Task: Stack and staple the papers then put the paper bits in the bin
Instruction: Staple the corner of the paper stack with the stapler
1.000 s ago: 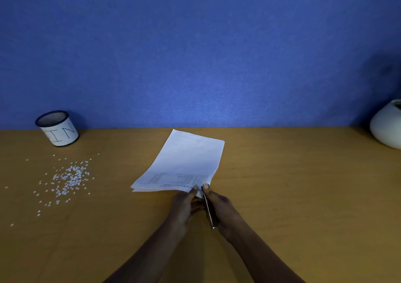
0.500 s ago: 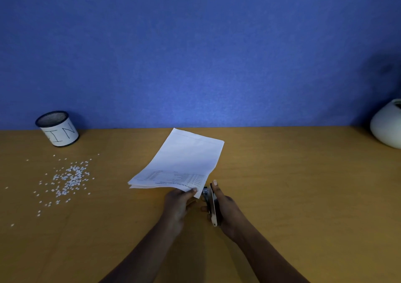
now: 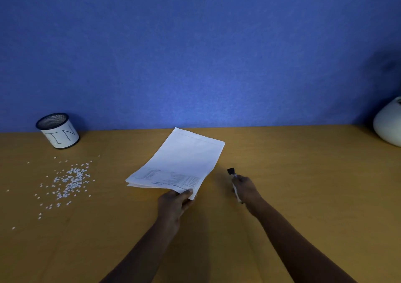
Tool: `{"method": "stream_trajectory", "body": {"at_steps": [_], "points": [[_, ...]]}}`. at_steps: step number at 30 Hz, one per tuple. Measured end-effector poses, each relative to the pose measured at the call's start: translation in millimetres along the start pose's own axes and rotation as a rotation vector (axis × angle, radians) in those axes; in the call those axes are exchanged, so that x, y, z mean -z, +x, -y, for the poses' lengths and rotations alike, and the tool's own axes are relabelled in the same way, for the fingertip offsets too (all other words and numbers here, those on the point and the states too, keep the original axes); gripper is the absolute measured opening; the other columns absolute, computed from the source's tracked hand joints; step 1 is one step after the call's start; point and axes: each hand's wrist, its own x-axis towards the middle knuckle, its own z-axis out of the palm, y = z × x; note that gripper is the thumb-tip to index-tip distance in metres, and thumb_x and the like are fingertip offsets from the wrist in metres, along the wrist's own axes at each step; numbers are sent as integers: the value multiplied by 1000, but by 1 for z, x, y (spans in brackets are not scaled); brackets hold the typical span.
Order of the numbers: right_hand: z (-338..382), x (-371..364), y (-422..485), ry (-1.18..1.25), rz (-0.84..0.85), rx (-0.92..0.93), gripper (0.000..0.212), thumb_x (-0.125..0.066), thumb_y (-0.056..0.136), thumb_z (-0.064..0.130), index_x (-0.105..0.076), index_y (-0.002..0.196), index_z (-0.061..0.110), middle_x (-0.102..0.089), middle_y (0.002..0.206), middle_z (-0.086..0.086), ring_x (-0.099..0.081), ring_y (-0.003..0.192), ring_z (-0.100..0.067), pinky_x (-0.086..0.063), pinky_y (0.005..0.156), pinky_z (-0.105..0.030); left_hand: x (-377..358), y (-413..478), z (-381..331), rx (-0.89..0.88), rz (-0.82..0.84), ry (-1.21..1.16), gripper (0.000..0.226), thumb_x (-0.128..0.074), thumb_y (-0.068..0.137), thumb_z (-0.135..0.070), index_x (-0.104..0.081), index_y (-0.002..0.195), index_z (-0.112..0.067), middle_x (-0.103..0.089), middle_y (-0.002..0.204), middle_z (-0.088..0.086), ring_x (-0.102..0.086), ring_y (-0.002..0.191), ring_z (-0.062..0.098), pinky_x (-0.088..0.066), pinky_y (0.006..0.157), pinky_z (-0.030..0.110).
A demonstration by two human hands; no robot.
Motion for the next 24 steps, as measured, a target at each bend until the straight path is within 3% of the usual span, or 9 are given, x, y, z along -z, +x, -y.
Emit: {"method": "stream_trajectory", "body": {"at_steps": [3, 5, 7, 15, 21, 24], "points": [[-5, 16, 23, -373, -121, 79, 24, -36, 99, 15, -54, 109, 3, -50, 108, -18, -51, 98, -29, -39, 81, -32, 1, 1, 0, -9, -14, 1, 16, -65, 80, 7, -61, 85, -7, -66, 97, 12, -65, 88, 27, -59, 66, 28], [-6, 27, 32, -545, -180, 61, 37, -34, 98, 10, -40, 132, -5, -40, 130, -22, -44, 118, -36, -37, 97, -37, 2, 2, 1, -22, -21, 18, 17, -66, 79, 6, -61, 91, -6, -66, 96, 11, -66, 89, 27, -59, 67, 28], [-8, 35, 36, -640, -225, 31, 44, -34, 97, 5, -28, 140, -6, -33, 136, -21, -38, 124, -36, -36, 101, -40, 3, 3, 1, -33, -26, 33, 18, -66, 79, 6, -62, 92, -6, -67, 95, 11, -67, 88, 26, -59, 69, 30], [-18, 54, 56, -705, -308, -43, 49, -35, 96, 0, -22, 142, -7, -29, 143, -20, -31, 129, -33, -34, 105, -38, 7, 5, 0, -49, -26, 87, 25, -69, 76, 6, -57, 85, -14, -65, 98, 9, -66, 85, 26, -59, 64, 30], [-22, 57, 60, -705, -302, -54, 43, -30, 97, 1, -30, 139, -6, -30, 143, -19, -30, 131, -32, -34, 106, -39, 5, 9, -1, -54, -34, 132, 35, -69, 75, 5, -54, 104, -9, -61, 109, 8, -62, 101, 32, -58, 60, 27], [-25, 57, 61, -713, -309, -45, 42, -32, 97, 1, -32, 138, -5, -31, 143, -18, -32, 130, -32, -35, 105, -39, 4, 9, -2, -55, -46, 140, 32, -68, 77, 6, -53, 101, -9, -60, 107, 8, -61, 101, 31, -58, 57, 24]]}}
